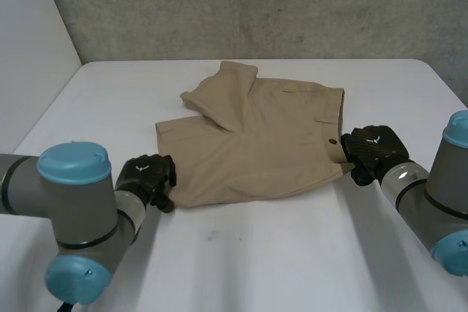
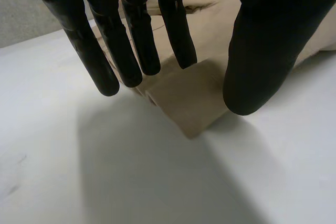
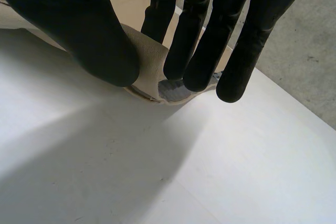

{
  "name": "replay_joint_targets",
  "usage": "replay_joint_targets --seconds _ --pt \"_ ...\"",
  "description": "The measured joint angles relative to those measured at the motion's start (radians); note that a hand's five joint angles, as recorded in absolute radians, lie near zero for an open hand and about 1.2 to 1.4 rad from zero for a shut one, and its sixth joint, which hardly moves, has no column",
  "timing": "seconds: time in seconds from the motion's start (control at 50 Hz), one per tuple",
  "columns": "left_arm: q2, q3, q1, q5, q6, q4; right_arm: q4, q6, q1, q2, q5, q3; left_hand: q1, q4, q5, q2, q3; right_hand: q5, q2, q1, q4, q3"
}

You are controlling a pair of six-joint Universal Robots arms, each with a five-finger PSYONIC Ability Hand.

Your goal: Fold the shorts.

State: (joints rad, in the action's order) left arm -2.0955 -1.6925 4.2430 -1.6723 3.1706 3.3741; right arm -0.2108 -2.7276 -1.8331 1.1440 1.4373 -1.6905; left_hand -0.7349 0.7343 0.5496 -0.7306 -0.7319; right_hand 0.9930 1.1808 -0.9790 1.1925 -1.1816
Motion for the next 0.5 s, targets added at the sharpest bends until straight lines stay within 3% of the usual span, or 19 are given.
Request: replay_joint_targets --seconds 0.18,0.26,0.3,0.5 --pt "-0.057 0.066 -0.001 -0.001 0.047 -0.001 -0.001 0.003 -0.001 -0.002 0.001 0.0 -0.058 0.052 0.052 -0.058 -0.054 0.0 0.0 0.0 0.0 0.0" --pt "-0.075 0.085 -0.004 -0.004 0.062 0.003 -0.001 0.004 -0.001 -0.003 0.001 0.0 -0.263 0.239 0.234 -0.244 -0.24 0.0 0.0 0.0 0.0 0.0" --pt "-0.079 0.095 -0.008 -0.008 0.067 0.004 -0.001 0.005 -0.001 -0.002 0.001 0.0 -0.411 0.44 0.424 -0.447 -0.436 0.0 0.0 0.0 0.0 0.0" --pt "0.004 0.069 -0.024 -0.012 0.128 -0.043 0.004 0.032 -0.004 0.004 0.0 0.001 -0.411 0.459 0.425 -0.464 -0.451 0.0 0.0 0.0 0.0 0.0"
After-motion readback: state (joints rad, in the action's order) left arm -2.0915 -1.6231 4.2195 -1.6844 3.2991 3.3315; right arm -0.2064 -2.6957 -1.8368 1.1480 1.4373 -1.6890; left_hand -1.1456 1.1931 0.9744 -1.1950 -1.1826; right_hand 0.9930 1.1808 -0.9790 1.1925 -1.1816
